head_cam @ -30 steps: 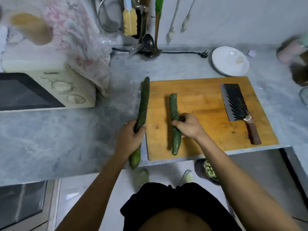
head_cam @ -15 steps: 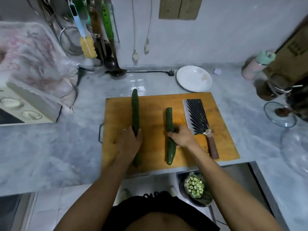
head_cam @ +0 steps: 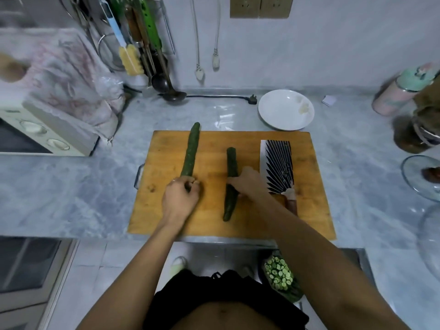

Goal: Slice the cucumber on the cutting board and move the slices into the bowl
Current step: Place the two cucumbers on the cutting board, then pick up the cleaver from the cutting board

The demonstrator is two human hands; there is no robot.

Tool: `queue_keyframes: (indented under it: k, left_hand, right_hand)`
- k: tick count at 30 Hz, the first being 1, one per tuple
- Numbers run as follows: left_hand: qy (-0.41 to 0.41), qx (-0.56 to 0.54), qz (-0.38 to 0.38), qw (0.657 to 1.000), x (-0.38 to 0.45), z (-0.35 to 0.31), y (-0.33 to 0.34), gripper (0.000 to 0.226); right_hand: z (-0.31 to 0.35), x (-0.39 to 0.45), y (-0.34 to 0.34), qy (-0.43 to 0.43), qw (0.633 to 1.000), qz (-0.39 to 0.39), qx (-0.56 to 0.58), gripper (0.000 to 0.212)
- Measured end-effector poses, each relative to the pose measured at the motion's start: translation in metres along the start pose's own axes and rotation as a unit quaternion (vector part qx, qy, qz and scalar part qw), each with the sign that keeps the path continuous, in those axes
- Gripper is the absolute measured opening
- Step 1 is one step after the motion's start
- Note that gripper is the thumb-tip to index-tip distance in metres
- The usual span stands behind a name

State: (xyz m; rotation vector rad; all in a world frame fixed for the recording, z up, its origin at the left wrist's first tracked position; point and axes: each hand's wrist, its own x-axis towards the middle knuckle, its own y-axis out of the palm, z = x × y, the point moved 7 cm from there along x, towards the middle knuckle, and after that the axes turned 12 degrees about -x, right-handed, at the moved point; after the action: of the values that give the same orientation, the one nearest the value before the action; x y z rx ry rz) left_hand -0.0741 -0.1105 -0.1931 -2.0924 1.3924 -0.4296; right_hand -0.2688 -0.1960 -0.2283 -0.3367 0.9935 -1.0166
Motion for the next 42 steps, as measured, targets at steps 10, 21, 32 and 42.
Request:
queue_keyframes:
  k: [10,21,32,42]
  left_hand:
    - [-0.007,-0.082,0.070,0.994,-0.017,-0.014,0.025,0.020]
    - [-0.018,-0.109,0.098,0.989,-0.030,-0.022,0.069,0.009]
    - [-0.059,-0.031,0.109,0.992,-0.026,-0.022,0.095,0.055]
    - [-0.001,0.046,0.139,0.989,0.009,-0.044,0.107,0.057]
  right_hand:
    - [-0.035,-0.016,-0.040,-0.042,0.997,-0.070,0.001,0.024]
    - [-0.137,-0.061,-0.066,0.069,0.975,-0.182,-0.112,0.051]
    - [-0.144,-0.057,-0.056,0.140,0.972,-0.035,0.187,0.011]
    - [-0.111,-0.079,-0.061,0.044,0.977,-0.143,0.154,0.019]
